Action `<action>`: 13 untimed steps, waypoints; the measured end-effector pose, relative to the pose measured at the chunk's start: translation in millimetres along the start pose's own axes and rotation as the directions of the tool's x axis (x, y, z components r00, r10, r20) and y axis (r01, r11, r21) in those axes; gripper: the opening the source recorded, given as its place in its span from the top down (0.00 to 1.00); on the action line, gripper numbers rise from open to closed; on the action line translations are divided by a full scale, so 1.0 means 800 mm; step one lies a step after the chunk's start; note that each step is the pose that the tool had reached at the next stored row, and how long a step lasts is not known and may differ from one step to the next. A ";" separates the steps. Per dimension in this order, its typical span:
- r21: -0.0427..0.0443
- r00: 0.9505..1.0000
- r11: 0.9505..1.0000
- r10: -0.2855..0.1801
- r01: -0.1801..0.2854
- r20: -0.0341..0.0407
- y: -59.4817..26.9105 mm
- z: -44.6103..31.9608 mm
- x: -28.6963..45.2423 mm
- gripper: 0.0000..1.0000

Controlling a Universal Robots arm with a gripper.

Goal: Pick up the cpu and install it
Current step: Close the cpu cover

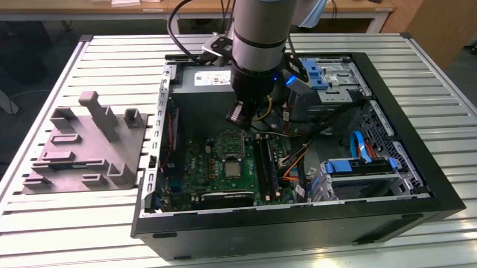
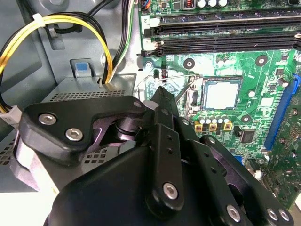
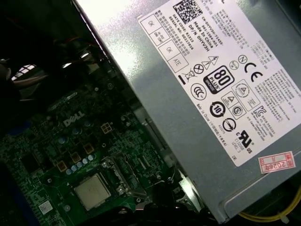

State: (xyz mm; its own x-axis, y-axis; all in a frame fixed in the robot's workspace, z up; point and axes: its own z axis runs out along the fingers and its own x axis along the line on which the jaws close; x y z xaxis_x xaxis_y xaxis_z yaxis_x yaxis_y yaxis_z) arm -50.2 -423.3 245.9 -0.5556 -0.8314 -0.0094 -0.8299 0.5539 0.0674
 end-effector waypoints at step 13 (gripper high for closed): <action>0.006 1.000 1.000 -0.018 0.018 -0.010 -0.005 -0.0005 0.0090 0.89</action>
State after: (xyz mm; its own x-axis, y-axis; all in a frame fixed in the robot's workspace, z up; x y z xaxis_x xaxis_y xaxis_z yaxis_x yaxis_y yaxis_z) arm -51.2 -431.3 246.0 -0.5404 -0.8414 -0.0006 -0.8398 0.5393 0.0617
